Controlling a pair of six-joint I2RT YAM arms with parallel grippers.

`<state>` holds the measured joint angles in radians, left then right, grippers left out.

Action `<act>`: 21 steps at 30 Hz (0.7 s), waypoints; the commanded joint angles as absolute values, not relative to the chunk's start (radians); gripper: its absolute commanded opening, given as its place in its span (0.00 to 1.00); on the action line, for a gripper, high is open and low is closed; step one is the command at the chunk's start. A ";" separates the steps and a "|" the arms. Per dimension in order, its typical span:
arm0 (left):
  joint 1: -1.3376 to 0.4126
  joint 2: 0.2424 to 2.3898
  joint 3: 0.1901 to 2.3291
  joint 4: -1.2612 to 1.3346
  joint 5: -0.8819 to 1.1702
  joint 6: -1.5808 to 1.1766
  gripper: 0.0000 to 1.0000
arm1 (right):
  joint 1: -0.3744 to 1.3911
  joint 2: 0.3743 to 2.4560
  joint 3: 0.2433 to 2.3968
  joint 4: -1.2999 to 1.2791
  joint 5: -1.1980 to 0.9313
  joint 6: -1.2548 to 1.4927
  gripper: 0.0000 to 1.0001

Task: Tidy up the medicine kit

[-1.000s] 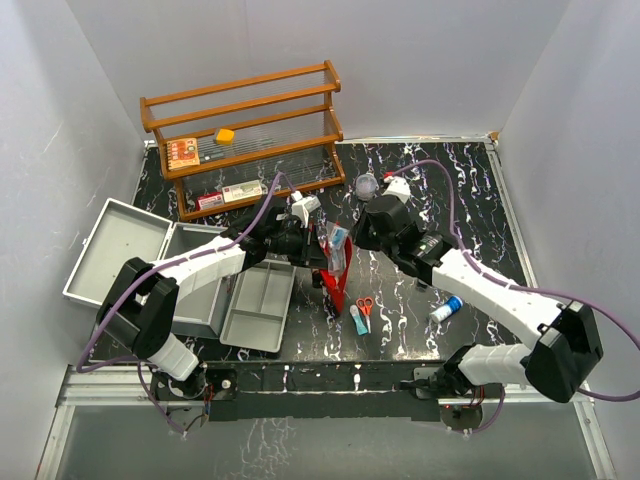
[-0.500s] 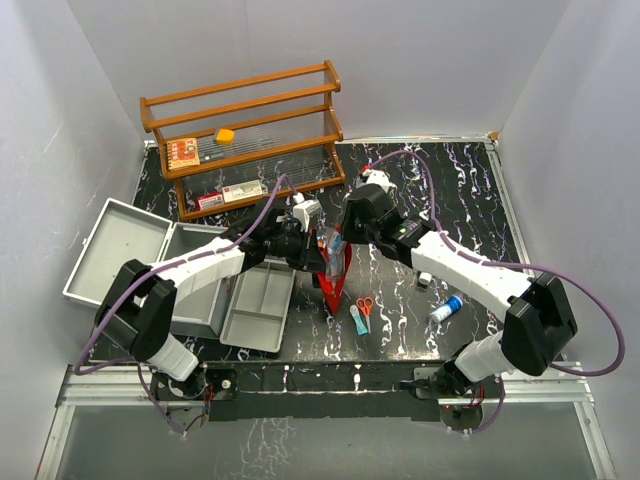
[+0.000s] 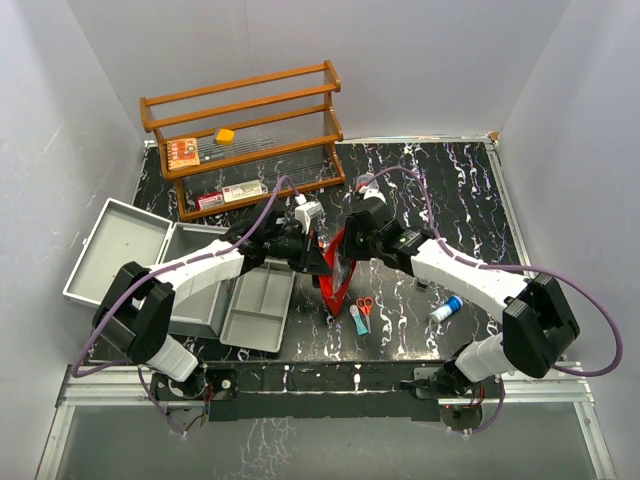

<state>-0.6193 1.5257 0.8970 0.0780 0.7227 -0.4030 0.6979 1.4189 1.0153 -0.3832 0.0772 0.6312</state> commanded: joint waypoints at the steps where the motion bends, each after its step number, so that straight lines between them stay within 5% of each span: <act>1: -0.623 1.473 0.896 0.120 0.743 -0.388 0.00 | 0.696 1.348 1.001 -0.347 0.031 0.641 0.13; 7: -0.623 1.480 0.904 0.115 0.734 -0.403 0.00 | 0.696 1.282 1.017 -0.371 0.097 0.654 0.15; 12: -0.623 1.489 0.914 0.102 0.732 -0.413 0.00 | 0.696 1.242 1.059 -0.458 0.189 0.661 0.26; 21: -0.623 1.497 0.924 0.119 0.736 -0.436 0.00 | 0.696 1.227 0.972 -0.388 -0.094 0.583 0.31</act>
<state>-0.6193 1.5257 0.8974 0.0830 0.7162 -0.4274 0.6956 1.2522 0.9981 -0.4438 0.0341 0.6201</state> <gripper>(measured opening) 0.012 0.314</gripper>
